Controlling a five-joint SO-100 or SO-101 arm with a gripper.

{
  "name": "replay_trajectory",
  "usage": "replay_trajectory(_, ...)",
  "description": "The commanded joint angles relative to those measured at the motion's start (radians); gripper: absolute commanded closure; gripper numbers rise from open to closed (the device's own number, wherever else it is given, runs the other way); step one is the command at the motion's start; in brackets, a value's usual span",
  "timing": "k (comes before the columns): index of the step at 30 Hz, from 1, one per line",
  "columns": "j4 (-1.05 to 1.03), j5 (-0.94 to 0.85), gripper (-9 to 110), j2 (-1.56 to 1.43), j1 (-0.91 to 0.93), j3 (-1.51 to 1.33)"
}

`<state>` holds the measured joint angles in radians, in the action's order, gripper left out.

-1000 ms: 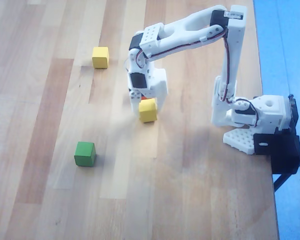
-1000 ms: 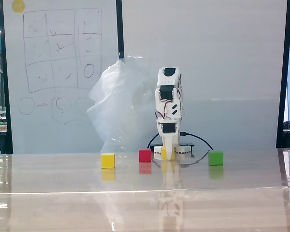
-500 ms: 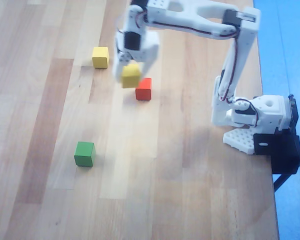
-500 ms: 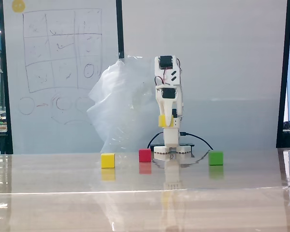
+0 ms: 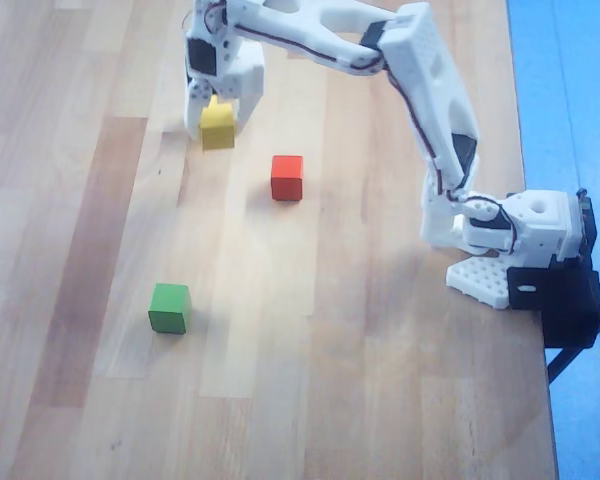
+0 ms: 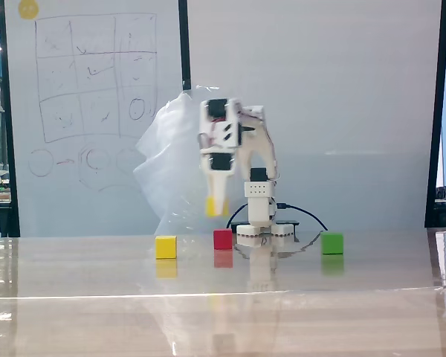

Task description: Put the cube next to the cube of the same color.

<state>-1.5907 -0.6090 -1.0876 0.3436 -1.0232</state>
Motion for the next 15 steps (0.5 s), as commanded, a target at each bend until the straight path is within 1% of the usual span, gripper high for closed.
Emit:
replay_trajectory(1, 0.021, -0.066, 102, 0.057, 0.089, 0.190)
replay_trajectory(7, 0.161, -0.066, 102, 0.137, 0.115, 0.225)
replay_trajectory(11, 0.253, -0.006, 102, 0.146, 0.120, 0.224)
replay_trajectory(15, 0.278, 0.060, 102, 0.147, 0.110, 0.218)
